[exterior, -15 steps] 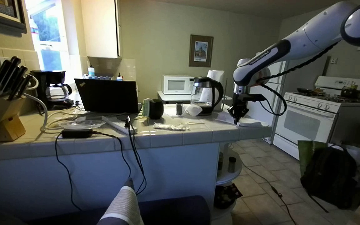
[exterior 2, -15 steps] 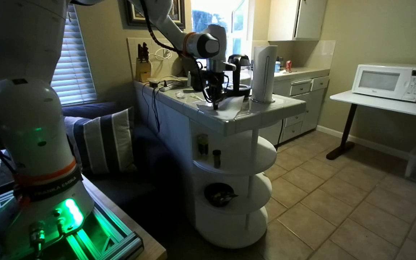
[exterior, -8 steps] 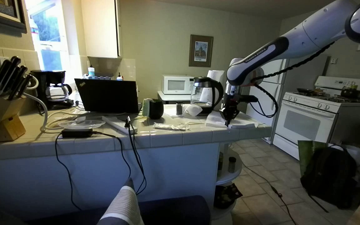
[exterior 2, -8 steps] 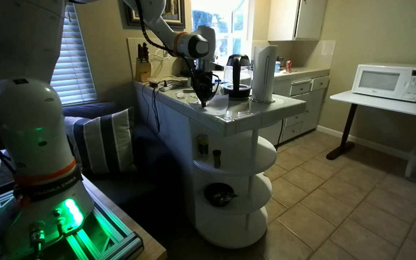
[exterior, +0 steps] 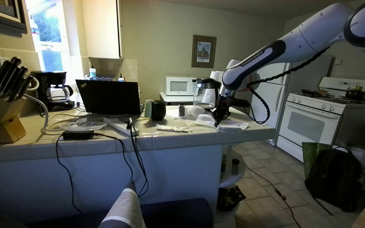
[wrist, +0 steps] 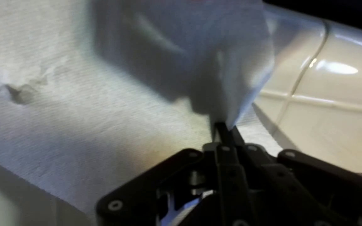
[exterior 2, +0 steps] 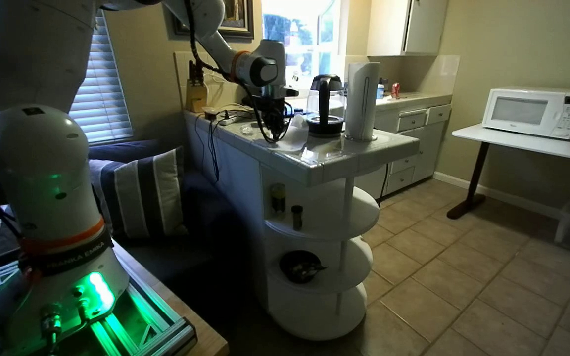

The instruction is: Use the piece of tissue on the right to wipe the counter

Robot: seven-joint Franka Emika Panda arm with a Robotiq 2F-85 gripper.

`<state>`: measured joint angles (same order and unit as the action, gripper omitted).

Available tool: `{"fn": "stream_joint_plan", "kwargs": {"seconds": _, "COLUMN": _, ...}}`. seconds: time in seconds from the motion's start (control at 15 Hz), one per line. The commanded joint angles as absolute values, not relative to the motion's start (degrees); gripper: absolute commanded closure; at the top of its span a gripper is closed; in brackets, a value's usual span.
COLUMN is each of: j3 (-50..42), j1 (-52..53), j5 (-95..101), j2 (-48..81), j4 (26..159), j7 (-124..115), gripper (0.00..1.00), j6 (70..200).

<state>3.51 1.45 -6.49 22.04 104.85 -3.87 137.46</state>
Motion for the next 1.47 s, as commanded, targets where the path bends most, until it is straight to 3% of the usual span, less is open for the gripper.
{"fn": "stream_joint_plan", "kwargs": {"seconds": 0.0, "j3": 4.0, "j1": 1.0, "j5": -8.6, "j2": 22.8, "j4": 103.2, "j7": -3.0, "gripper": 1.0, "j6": 137.0}}
{"fn": "stream_joint_plan", "kwargs": {"seconds": 0.67, "j3": 10.9, "j1": -1.4, "j5": -21.3, "j2": 25.2, "j4": 95.7, "j7": 8.8, "gripper": 1.0, "j6": 140.3}}
{"fn": "stream_joint_plan", "kwargs": {"seconds": 1.0, "j3": 12.2, "j1": 1.6, "j5": -20.5, "j2": 30.6, "j4": 93.1, "j7": 8.4, "gripper": 1.0, "j6": 150.7}}
{"fn": "stream_joint_plan", "kwargs": {"seconds": 1.07, "j3": 12.4, "j1": 1.9, "j5": -20.1, "j2": 31.6, "j4": 92.8, "j7": 7.9, "gripper": 0.74, "j6": 152.5}}
{"fn": "stream_joint_plan", "kwargs": {"seconds": 1.2, "j3": 12.2, "j1": 2.6, "j5": -19.1, "j2": 32.8, "j4": 91.8, "j7": 6.3, "gripper": 0.67, "j6": 153.1}}
{"fn": "stream_joint_plan", "kwargs": {"seconds": 1.4, "j3": 8.4, "j1": 4.8, "j5": -14.5, "j2": 31.7, "j4": 91.3, "j7": 1.0, "gripper": 0.44, "j6": 151.3}}
